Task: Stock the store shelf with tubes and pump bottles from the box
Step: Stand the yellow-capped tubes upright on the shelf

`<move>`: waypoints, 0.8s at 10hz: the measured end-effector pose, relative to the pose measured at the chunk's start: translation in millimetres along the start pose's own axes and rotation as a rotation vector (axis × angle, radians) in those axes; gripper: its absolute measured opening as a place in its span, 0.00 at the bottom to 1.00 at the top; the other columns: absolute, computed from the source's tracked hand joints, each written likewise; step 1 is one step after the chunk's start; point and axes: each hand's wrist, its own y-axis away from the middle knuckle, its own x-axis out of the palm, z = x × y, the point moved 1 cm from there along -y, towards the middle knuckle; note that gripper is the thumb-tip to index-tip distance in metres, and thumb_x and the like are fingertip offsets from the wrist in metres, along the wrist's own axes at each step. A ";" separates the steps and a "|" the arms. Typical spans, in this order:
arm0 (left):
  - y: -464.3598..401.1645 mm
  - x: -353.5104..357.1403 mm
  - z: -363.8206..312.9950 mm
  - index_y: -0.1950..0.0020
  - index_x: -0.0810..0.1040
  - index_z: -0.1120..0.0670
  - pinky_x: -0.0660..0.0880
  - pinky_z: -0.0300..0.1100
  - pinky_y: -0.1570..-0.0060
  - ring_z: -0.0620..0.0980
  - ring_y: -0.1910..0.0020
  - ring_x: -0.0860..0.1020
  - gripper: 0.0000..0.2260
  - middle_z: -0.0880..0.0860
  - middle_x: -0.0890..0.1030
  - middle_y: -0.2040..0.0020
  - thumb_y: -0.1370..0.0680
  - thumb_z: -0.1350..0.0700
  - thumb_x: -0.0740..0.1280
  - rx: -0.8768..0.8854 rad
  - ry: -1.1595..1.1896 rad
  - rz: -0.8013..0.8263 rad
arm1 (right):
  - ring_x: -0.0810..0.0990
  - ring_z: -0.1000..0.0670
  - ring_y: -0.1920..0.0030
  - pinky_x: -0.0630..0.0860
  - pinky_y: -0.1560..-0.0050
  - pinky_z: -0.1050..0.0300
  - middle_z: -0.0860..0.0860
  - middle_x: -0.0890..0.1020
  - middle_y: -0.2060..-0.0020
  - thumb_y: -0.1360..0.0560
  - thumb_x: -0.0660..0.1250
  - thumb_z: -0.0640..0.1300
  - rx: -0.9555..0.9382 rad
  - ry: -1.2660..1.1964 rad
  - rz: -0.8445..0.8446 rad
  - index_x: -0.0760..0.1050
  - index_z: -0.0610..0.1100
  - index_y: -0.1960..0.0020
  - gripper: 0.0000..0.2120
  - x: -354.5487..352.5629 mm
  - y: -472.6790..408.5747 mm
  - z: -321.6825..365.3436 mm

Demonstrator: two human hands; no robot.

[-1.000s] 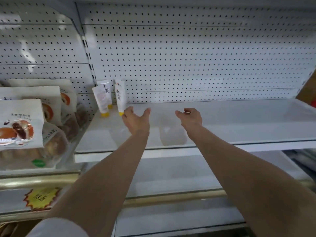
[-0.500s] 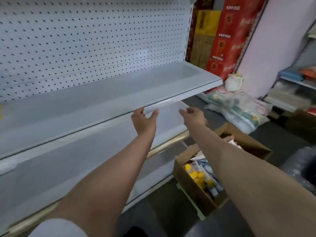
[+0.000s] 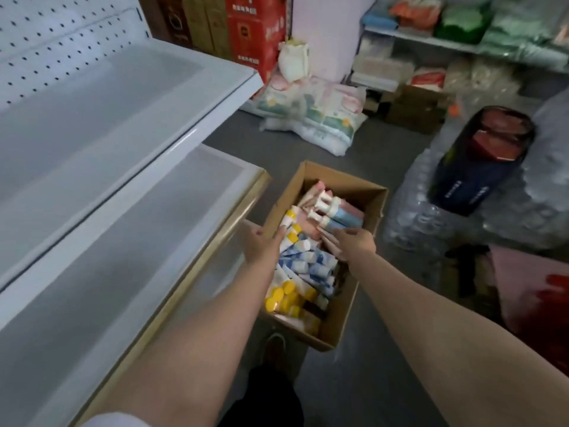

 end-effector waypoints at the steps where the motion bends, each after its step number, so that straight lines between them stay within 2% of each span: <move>1: -34.9 31.8 12.4 0.37 0.74 0.57 0.75 0.51 0.41 0.57 0.43 0.78 0.30 0.56 0.79 0.41 0.30 0.39 0.74 -0.117 -0.027 0.053 | 0.84 0.43 0.52 0.81 0.43 0.45 0.50 0.82 0.63 0.27 0.74 0.53 0.129 0.075 -0.090 0.77 0.48 0.62 0.11 5.7 -30.8 -1.1; 2: -68.9 53.1 23.7 0.37 0.74 0.58 0.75 0.51 0.41 0.58 0.43 0.78 0.30 0.56 0.79 0.41 0.29 0.40 0.73 -0.164 -0.112 0.096 | 0.82 0.44 0.51 0.81 0.43 0.45 0.49 0.81 0.59 0.27 0.73 0.56 0.226 0.088 -0.140 0.77 0.48 0.59 0.13 21.3 -67.8 -11.0; 3: -95.8 67.1 35.4 0.39 0.75 0.58 0.76 0.47 0.46 0.57 0.46 0.79 0.27 0.56 0.80 0.42 0.28 0.40 0.73 -0.201 -0.195 0.124 | 0.82 0.44 0.49 0.80 0.43 0.46 0.46 0.84 0.52 0.26 0.73 0.56 0.277 0.107 -0.118 0.82 0.45 0.52 0.14 40.8 -105.2 -30.0; 4: -117.6 77.7 47.1 0.38 0.78 0.57 0.76 0.47 0.46 0.57 0.46 0.79 0.25 0.57 0.81 0.42 0.25 0.39 0.69 -0.195 -0.325 0.198 | 0.82 0.46 0.52 0.79 0.48 0.53 0.46 0.84 0.53 0.25 0.72 0.55 0.296 0.157 -0.102 0.82 0.42 0.43 0.19 59.7 -129.8 -43.6; 5: -132.8 85.1 58.7 0.32 0.76 0.55 0.72 0.44 0.44 0.57 0.40 0.78 0.25 0.55 0.78 0.36 0.22 0.40 0.66 -0.218 -0.385 0.270 | 0.82 0.46 0.53 0.78 0.51 0.54 0.46 0.84 0.53 0.25 0.72 0.57 0.313 0.172 -0.079 0.81 0.42 0.41 0.21 76.4 -153.4 -50.5; 6: -147.7 93.3 72.1 0.29 0.72 0.54 0.73 0.46 0.41 0.57 0.38 0.76 0.26 0.54 0.75 0.32 0.23 0.43 0.68 -0.316 -0.294 0.307 | 0.83 0.44 0.49 0.80 0.47 0.51 0.46 0.84 0.51 0.25 0.70 0.59 0.318 0.228 -0.070 0.81 0.44 0.41 0.21 91.0 -176.5 -51.0; 7: -162.5 101.2 78.7 0.32 0.73 0.50 0.74 0.43 0.43 0.54 0.39 0.77 0.20 0.51 0.76 0.35 0.22 0.46 0.69 -0.340 -0.201 0.338 | 0.82 0.46 0.47 0.76 0.50 0.55 0.47 0.83 0.48 0.25 0.69 0.60 0.301 0.247 -0.063 0.79 0.46 0.40 0.22 101.7 -198.4 -47.8; 8: -177.8 114.1 85.8 0.33 0.72 0.46 0.78 0.49 0.43 0.56 0.43 0.80 0.18 0.57 0.79 0.38 0.22 0.46 0.68 -0.389 -0.112 0.411 | 0.79 0.47 0.46 0.76 0.46 0.53 0.48 0.81 0.45 0.26 0.71 0.59 0.283 0.228 -0.039 0.76 0.46 0.37 0.24 110.5 -216.6 -42.7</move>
